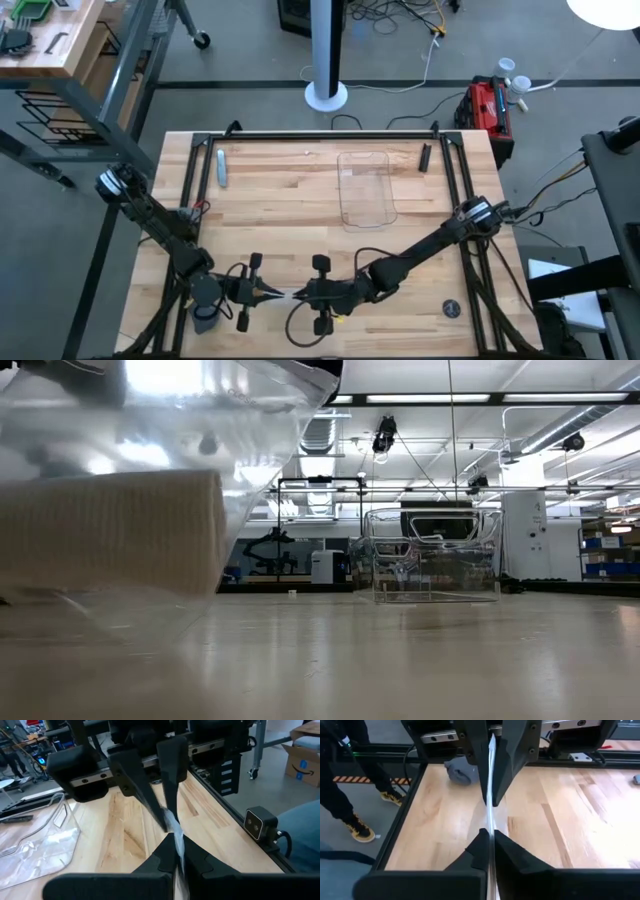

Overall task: Roll bandage
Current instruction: Close the transparent zip bag

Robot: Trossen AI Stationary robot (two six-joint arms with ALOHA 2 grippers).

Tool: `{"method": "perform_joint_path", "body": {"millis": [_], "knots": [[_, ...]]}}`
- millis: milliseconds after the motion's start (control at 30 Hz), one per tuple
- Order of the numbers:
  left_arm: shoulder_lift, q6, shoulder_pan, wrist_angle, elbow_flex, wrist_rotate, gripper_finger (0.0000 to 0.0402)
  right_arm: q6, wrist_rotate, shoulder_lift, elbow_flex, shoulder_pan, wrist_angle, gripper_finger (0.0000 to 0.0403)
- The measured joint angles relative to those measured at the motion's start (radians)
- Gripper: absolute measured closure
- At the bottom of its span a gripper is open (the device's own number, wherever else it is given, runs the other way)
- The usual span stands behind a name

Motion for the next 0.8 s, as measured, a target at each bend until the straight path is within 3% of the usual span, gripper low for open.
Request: {"method": "perform_joint_path", "body": {"millis": [333,500,700,800], "knots": [[0.0,0.0,0.0,-0.002,0.0,0.0,0.0401,0.004,-0.002,0.0,0.0,0.002,-0.019,0.0339],[0.0,0.0,0.0,-0.004,-0.002,0.0,0.0401,0.011,-0.004,0.0,0.0,0.002,-0.066,0.0394],[0.0,0.0,0.0,-0.005,-0.003,0.001,0.0401,0.029,-0.048,0.0,0.0,0.002,-0.068,0.0366],[0.0,0.0,0.0,-0.01,-0.003,0.001,0.0401,0.031,-0.07,-0.001,0.0,0.002,-0.062,0.0383]]}}
